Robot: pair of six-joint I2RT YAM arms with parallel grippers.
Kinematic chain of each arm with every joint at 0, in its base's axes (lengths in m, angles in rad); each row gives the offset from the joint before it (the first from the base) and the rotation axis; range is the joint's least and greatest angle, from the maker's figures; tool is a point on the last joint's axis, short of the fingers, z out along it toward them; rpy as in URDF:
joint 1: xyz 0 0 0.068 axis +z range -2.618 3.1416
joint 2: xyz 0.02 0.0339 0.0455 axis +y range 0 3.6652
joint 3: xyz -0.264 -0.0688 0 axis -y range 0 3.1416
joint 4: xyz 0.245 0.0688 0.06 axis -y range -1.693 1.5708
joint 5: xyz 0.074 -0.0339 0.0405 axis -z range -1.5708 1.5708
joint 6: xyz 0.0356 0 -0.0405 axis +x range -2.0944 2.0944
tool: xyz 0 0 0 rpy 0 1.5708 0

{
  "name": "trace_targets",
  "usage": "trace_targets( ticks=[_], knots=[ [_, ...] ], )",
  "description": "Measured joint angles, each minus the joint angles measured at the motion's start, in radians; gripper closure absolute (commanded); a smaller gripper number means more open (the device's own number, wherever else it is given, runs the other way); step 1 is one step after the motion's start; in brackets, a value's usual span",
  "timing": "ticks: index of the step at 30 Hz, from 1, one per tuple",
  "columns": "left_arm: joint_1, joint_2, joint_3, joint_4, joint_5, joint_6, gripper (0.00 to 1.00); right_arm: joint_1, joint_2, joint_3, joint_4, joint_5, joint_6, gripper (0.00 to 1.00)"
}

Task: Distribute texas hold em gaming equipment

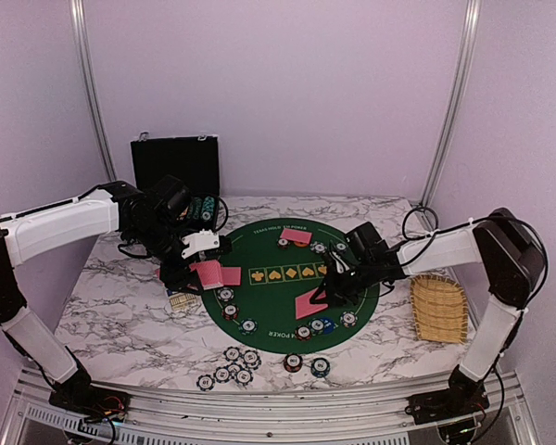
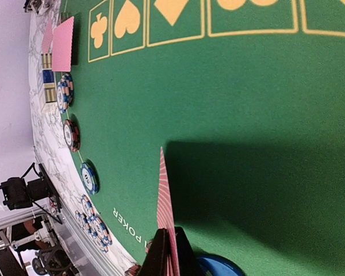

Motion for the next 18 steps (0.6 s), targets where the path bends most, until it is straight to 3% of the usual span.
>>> trace_targets(
  ticks=[7,18],
  knots=[
    [0.0,0.0,0.0,0.0,0.0,0.0,0.95,-0.003,0.016,0.022,-0.087,0.051,-0.061,0.6],
    [0.0,0.0,0.0,-0.001,0.0,0.0,0.95,-0.003,0.017,0.092,-0.203,0.166,-0.14,0.47]
  ],
)
